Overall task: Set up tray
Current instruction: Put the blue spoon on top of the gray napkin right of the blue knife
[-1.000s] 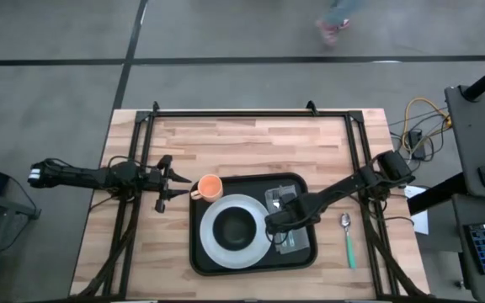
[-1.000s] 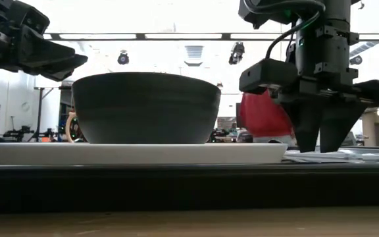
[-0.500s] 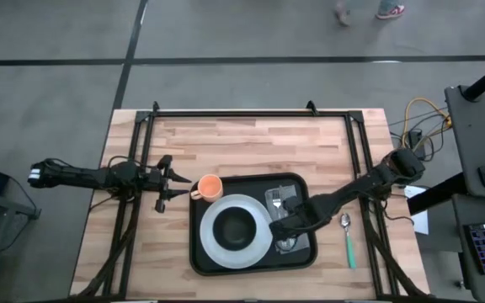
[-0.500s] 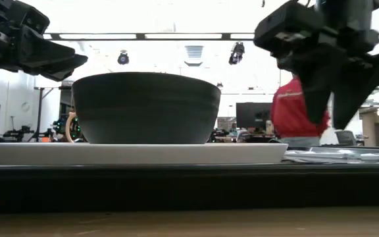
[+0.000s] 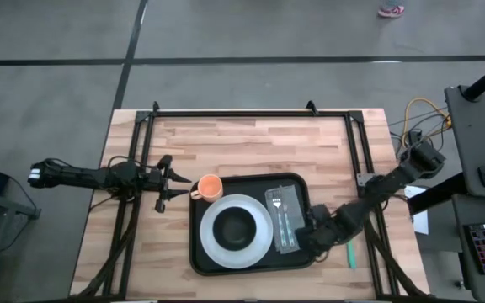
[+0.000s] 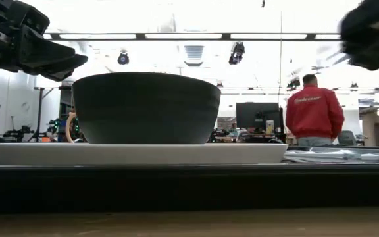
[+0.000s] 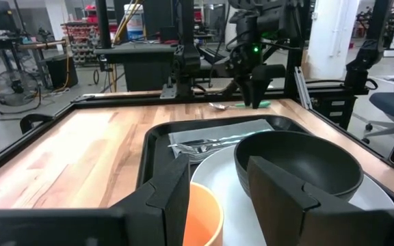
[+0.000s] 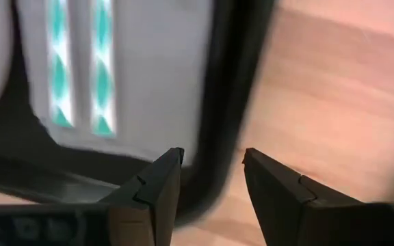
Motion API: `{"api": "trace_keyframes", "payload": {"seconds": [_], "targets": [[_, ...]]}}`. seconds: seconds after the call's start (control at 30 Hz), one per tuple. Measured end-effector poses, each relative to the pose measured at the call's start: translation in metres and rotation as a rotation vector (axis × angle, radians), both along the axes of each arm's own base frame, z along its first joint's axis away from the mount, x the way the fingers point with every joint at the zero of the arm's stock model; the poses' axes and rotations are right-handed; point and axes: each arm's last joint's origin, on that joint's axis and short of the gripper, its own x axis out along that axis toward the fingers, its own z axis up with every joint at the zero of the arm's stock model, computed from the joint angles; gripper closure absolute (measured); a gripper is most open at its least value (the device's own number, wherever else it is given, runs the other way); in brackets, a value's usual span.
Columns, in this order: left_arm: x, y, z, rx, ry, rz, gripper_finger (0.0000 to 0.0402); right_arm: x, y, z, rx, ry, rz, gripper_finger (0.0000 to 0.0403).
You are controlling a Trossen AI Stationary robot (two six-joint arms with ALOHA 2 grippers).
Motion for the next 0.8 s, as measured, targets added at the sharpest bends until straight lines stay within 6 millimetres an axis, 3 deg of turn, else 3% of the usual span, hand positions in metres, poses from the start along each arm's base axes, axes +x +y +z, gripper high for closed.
{"api": "trace_keyframes", "payload": {"seconds": [0.37,0.8], "targets": [[0.0,0.0,0.0,0.0,0.0,0.0,0.0272,-0.052,0.01,-0.013,0.037,0.135,-0.042,0.0269],[0.0,0.0,0.0,0.0,0.0,0.001,0.0272,-0.079,0.013,-0.019,0.011,0.195,0.003,0.0303]]}}
